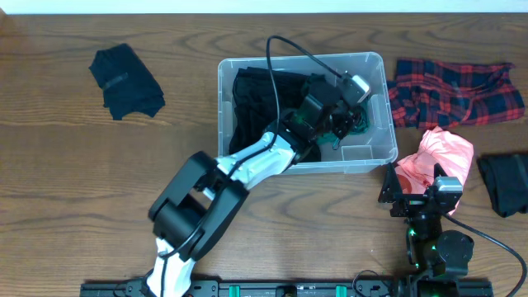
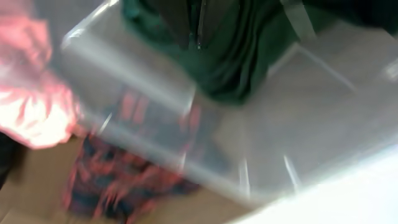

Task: Pack container
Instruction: 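Raise the left gripper out of the bin toward the left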

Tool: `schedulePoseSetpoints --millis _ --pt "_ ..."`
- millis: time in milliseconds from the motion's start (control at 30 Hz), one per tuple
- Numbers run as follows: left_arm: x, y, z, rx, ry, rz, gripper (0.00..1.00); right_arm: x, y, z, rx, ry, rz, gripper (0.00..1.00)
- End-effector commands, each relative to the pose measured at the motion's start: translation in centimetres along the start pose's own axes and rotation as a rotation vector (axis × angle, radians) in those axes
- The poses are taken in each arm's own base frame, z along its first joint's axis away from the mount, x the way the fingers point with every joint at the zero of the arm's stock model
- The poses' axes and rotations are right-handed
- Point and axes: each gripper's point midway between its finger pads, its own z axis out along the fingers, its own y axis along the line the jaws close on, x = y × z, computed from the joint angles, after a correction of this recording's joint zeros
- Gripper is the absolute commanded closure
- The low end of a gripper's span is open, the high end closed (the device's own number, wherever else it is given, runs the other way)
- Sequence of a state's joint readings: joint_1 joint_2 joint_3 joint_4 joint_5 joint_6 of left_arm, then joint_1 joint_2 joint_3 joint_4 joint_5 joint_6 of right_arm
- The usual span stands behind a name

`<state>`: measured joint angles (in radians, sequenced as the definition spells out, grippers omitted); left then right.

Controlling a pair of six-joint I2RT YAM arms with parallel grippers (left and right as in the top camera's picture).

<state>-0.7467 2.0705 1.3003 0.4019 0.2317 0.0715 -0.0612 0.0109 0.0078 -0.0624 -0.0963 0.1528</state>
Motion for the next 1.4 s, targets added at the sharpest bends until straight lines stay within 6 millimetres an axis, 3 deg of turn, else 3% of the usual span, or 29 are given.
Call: schedulePoseSetpoints --millis 0,133,300,467,667,733,833,1000,1133,1267,1367 --pt "2.2 0.2 0.9 0.008 0.055 -0.031 0.94 0.1 0.3 0.0 -0.011 0.001 0.006 0.01" --pt "4.9 0.2 1.5 0.017 0.127 -0.048 0.94 0.1 0.3 0.0 -0.011 0.001 0.006 0.01" --pt "4.4 -0.2 1.3 0.034 0.121 -0.048 0.94 0.1 0.3 0.0 -0.011 0.001 0.006 0.01" --pt "-0.1 -0.8 -0.2 0.059 0.028 -0.029 0.94 0.1 0.3 0.0 -0.011 0.001 0.006 0.01" --pt "-8.5 0.4 -5.3 0.024 -0.142 -0.007 0.93 0.1 0.3 0.0 -0.011 0.001 0.006 0.01" --pt "-10.8 2.4 -7.5 -0.043 -0.184 -0.015 0.93 0.1 0.3 0.0 -0.011 0.001 0.006 0.01" --pt "-13.0 6.9 -11.3 -0.216 -0.220 -0.040 0.94 0.1 0.3 0.0 -0.011 0.001 0.006 0.01" --pt "-13.4 16.5 -18.7 -0.554 -0.218 -0.113 0.93 0.1 0.3 0.0 -0.011 0.001 0.006 0.01" --pt "-10.2 23.4 -23.6 -0.769 -0.134 -0.187 0.93 0.1 0.3 0.0 -0.011 0.001 0.006 0.01" --pt "-5.2 29.0 -27.0 -0.894 -0.009 -0.273 0.85 0.1 0.3 0.0 -0.011 0.001 0.006 0.01" --pt "-1.7 32.6 -29.2 -0.970 0.056 -0.335 0.39 0.1 0.3 0.0 -0.011 0.001 0.006 0.01"
